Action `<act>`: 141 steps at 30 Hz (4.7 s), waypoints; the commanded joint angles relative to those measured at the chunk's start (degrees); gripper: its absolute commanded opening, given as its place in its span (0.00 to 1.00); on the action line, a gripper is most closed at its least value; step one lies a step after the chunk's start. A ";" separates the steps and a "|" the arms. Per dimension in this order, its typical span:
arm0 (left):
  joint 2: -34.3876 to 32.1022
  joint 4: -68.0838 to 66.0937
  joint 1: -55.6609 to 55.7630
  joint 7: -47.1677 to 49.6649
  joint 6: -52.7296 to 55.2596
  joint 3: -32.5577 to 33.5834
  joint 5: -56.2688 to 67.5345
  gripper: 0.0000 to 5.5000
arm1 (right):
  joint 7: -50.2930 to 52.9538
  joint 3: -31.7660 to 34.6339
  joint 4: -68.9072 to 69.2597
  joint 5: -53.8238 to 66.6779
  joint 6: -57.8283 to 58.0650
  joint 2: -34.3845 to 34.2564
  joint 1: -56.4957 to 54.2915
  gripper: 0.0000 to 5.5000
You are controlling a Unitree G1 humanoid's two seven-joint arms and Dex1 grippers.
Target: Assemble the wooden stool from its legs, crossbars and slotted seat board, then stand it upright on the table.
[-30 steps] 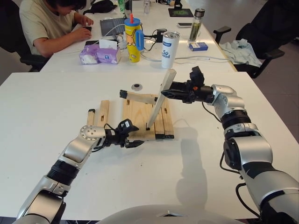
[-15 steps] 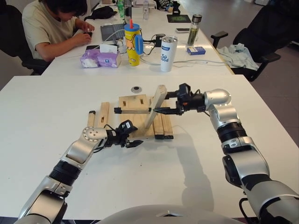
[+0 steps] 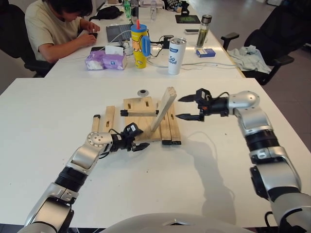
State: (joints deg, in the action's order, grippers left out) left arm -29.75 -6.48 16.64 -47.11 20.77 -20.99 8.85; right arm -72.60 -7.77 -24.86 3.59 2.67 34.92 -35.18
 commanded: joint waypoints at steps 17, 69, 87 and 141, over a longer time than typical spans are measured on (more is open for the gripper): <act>-6.57 -5.09 -8.76 -1.20 6.50 -1.47 -3.87 0.64 | 56.34 12.87 40.68 15.37 65.91 -37.06 21.88 0.62; 1.92 0.14 -9.57 1.42 7.34 -9.53 -7.43 0.64 | 62.28 -0.39 18.90 4.76 45.63 -31.70 16.22 0.51; 1.30 1.66 -9.31 -0.62 3.73 -9.51 -7.28 0.64 | 62.01 7.15 22.00 6.80 24.21 -33.67 15.40 0.37; -5.40 29.77 -3.41 15.30 30.05 35.60 88.29 0.76 | 16.10 11.74 51.49 63.52 48.45 -4.39 27.14 0.37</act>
State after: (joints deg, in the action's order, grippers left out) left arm -33.34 23.71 13.39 -30.95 49.87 13.91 97.34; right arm -55.83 3.94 26.31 67.83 51.74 29.44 -7.69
